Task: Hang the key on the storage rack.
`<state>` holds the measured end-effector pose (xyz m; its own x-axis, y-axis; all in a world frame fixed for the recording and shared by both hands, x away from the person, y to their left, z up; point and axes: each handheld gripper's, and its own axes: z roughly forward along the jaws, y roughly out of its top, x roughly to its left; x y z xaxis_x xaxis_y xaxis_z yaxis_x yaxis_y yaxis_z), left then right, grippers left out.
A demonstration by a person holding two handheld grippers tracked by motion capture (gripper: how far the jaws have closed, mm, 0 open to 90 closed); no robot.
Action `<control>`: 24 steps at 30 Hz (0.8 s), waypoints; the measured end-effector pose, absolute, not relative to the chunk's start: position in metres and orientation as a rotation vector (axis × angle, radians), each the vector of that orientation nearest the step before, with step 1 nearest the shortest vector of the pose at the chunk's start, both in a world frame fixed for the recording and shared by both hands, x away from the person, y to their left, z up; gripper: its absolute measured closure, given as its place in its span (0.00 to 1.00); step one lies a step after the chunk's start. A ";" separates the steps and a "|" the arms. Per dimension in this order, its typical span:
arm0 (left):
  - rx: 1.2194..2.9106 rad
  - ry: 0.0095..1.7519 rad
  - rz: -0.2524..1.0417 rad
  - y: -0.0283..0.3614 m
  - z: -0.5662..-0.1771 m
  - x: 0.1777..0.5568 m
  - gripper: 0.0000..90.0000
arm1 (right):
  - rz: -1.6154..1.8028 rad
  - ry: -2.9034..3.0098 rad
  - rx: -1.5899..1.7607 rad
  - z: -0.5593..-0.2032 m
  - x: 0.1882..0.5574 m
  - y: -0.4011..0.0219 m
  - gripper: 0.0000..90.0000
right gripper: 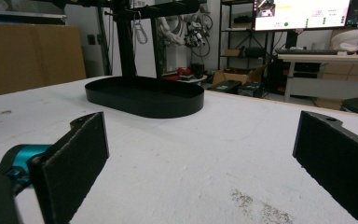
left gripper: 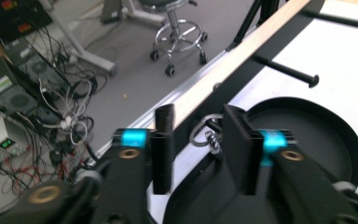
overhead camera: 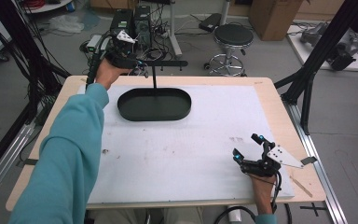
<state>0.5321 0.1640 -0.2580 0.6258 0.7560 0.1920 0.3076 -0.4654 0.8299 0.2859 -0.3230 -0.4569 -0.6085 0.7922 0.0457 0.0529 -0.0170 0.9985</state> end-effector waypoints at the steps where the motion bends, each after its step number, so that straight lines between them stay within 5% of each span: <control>1: 2.024 0.841 0.708 0.165 -0.256 0.530 0.46 | 1.681 1.697 0.884 -0.457 0.286 -0.323 0.03; 5: 1.936 0.795 0.762 0.171 -0.250 0.518 0.08 | 1.683 1.697 0.879 -0.457 0.286 -0.323 0.03; 8: 1.863 0.711 0.758 0.181 -0.248 0.505 0.02 | 1.681 1.697 0.874 -0.457 0.286 -0.323 0.03; 24: 1.656 0.566 0.722 0.256 -0.295 0.393 0.02 | 1.676 1.712 0.876 -0.456 0.288 -0.323 0.03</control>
